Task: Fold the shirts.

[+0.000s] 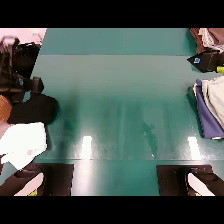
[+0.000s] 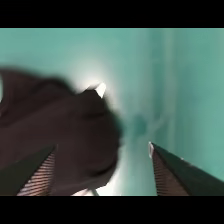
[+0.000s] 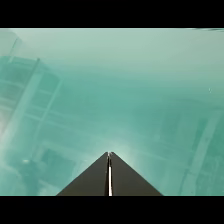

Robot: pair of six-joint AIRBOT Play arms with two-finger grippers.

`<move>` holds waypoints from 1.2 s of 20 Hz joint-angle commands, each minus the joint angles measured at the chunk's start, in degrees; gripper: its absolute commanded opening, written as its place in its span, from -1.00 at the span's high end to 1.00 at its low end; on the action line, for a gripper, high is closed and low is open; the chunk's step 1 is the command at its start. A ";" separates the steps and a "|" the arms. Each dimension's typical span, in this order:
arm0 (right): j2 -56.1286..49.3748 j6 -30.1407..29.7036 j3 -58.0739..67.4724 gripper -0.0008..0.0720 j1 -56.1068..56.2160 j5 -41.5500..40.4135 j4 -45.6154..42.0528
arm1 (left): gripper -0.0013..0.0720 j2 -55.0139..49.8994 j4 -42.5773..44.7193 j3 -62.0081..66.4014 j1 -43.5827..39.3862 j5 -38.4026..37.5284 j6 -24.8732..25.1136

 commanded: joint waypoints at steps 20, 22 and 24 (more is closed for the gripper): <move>0.02 0.04 0.07 0.94 0.07 1.62 0.48 | 0.90 -4.79 2.36 -15.89 6.82 11.78 -3.78; 0.37 0.07 0.94 0.94 0.07 1.18 0.52 | 0.90 -1.01 2.32 -9.68 6.82 8.52 -3.61; 0.46 0.04 4.83 0.94 0.07 1.09 0.48 | 0.90 4.24 1.09 -0.52 6.64 5.55 -2.62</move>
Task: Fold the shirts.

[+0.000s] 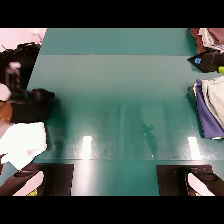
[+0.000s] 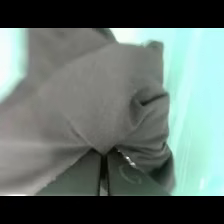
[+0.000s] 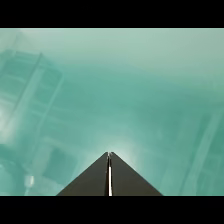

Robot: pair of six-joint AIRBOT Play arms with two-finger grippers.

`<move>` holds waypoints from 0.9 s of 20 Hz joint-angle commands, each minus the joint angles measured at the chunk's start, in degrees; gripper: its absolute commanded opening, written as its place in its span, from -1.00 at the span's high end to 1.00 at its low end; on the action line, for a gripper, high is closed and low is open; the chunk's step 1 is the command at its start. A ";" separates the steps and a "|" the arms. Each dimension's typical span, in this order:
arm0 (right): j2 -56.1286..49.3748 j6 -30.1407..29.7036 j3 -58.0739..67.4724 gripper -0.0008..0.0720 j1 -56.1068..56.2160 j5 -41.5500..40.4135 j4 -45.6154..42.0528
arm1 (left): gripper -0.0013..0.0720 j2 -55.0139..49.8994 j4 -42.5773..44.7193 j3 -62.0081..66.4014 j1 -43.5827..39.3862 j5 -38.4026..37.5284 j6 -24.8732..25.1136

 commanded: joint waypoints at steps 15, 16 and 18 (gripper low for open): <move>0.22 0.00 12.85 0.94 0.04 -3.04 -0.28 | 0.91 7.76 -29.70 29.18 -17.42 -9.66 8.48; 0.20 0.00 12.61 0.94 0.04 -2.93 -0.28 | 0.91 6.16 -29.57 27.45 -21.88 -9.03 8.46; 0.20 0.00 12.68 0.94 0.04 -2.82 -0.31 | 0.90 2.01 -29.27 24.90 -30.14 -8.92 8.46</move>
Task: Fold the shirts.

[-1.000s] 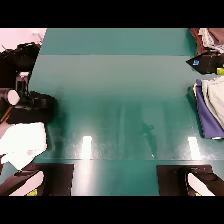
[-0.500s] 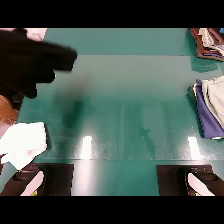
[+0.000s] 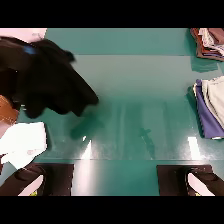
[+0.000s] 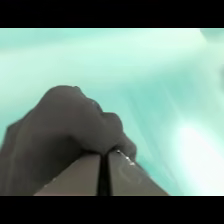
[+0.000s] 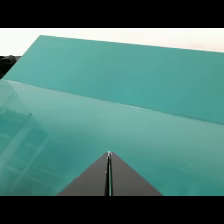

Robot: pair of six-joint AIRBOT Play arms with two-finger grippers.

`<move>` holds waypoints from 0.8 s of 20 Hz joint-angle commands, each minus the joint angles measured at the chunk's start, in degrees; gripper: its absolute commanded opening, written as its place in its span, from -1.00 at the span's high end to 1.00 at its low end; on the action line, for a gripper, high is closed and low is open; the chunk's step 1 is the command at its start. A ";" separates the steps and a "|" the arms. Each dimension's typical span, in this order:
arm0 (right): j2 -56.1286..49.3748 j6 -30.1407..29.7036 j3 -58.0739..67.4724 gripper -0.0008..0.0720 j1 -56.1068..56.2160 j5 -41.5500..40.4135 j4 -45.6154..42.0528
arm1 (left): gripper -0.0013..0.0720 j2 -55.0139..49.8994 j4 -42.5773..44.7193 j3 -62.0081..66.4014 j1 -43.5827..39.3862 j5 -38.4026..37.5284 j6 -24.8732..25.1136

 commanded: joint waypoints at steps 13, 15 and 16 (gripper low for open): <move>0.24 0.02 -0.31 0.94 0.07 2.62 -0.02 | -0.70 -21.88 13.57 -7.32 -12.52 5.88 -3.08; 0.24 0.02 -0.31 0.94 0.07 2.67 -0.02 | -0.70 -24.76 10.43 -10.71 -7.72 6.93 -3.04; 0.24 0.02 -0.31 0.94 0.07 2.71 -0.02 | -0.70 -26.75 8.48 -12.37 -6.05 7.56 -2.58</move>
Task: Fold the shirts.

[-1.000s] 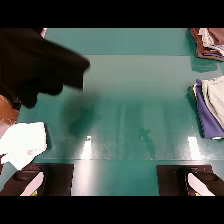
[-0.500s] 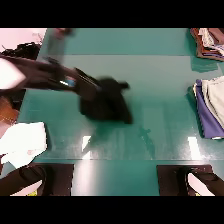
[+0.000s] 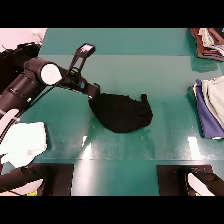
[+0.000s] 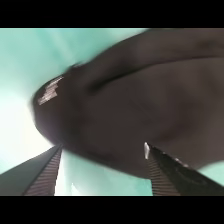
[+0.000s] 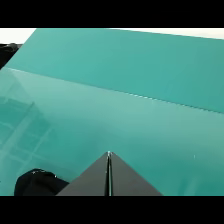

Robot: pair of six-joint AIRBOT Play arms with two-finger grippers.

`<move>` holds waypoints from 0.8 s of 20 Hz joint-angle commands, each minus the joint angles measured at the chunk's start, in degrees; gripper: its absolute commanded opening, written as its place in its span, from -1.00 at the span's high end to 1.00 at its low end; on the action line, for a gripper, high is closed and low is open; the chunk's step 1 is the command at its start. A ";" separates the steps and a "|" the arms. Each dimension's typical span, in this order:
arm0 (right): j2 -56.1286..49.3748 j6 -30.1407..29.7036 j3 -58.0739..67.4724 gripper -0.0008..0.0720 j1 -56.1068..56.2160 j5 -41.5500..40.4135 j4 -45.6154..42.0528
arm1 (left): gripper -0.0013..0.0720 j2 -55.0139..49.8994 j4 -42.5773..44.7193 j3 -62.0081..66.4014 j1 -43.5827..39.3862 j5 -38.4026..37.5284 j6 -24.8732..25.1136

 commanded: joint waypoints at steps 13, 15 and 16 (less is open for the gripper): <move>0.00 3.61 -8.09 0.94 -2.58 6.01 -0.20 | 0.90 -18.49 -19.45 -1.60 10.60 8.98 8.28; -0.02 3.63 -16.33 0.93 -5.51 6.78 -0.39 | 0.90 -18.49 -16.46 3.13 10.60 5.35 8.28; -0.04 3.63 -21.44 0.93 -6.86 6.49 -1.64 | 0.90 -18.25 -14.97 5.42 10.60 4.13 8.28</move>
